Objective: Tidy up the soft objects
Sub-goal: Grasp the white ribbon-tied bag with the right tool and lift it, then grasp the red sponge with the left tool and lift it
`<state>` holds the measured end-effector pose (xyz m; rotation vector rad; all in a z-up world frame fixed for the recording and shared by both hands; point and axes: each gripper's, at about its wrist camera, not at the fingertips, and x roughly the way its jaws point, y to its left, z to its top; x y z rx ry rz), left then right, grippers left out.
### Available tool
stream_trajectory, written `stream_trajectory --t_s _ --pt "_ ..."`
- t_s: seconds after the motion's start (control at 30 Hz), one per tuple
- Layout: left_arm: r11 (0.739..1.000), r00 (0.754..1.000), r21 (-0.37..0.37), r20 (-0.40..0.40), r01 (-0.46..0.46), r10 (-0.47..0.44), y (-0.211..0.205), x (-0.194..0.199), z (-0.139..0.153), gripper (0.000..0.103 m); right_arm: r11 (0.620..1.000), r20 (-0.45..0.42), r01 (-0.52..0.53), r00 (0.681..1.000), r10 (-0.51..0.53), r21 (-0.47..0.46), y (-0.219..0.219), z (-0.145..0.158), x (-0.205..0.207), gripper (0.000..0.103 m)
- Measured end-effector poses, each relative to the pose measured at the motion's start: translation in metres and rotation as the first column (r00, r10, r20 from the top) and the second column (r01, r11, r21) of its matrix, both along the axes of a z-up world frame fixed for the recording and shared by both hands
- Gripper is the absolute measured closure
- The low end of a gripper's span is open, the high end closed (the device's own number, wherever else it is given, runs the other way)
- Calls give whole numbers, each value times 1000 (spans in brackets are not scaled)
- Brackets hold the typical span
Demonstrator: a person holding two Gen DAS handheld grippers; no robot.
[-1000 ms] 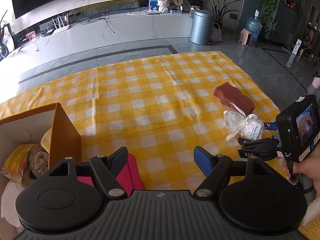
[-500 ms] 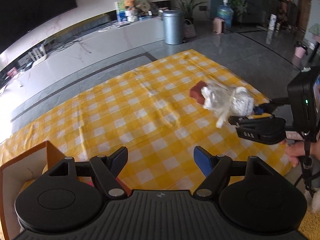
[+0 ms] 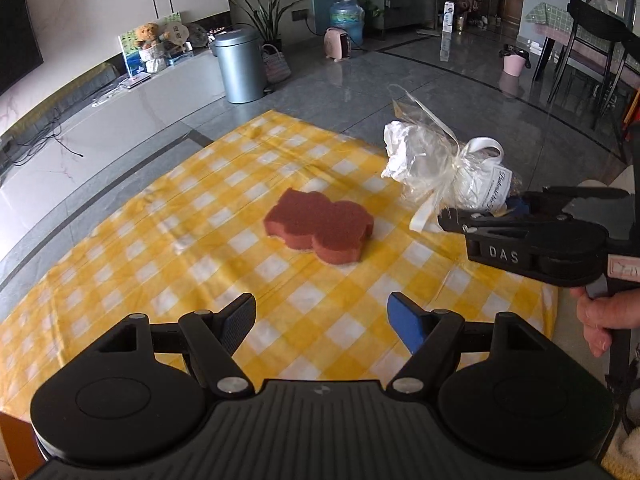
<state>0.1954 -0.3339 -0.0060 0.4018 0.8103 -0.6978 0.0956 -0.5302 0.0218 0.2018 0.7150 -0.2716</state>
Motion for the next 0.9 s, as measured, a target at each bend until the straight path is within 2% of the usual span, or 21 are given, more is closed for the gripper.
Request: stream_trajectory --t_s 0.1,0.27,0.43,0.57,0.63,0.67,0.77,0.9 --pt "1000 1000 0 -25 -2 2 -19 17 -19 14 999 -18 39 999 -39 19 -9 -7 -2 64" --pt "997 994 -16 -74 -76 75 -43 48 -52 14 994 -32 102 994 -101 34 -16 -15 6 64" --pt "970 961 -12 -143 -242 238 -61 83 -70 14 994 -69 105 992 -107 -33 -15 -18 7 64" --pt "955 946 18 -137 -295 295 -79 100 -78 14 991 -90 135 987 -136 -23 -25 -24 6 64" --pt "916 903 55 -154 -398 402 -84 112 -82 14 991 -109 131 985 -134 -30 -26 -29 7 64" --pt "904 884 46 -192 -426 426 -84 119 -84 14 991 -119 129 984 -133 -40 -27 -31 11 64" --pt "887 851 31 -268 -460 451 -91 137 -88 13 989 -167 133 976 -142 -62 -29 -43 16 64" --pt "848 799 41 -314 -529 514 -98 147 -88 7 988 -194 132 970 -144 -76 -30 -48 20 64"
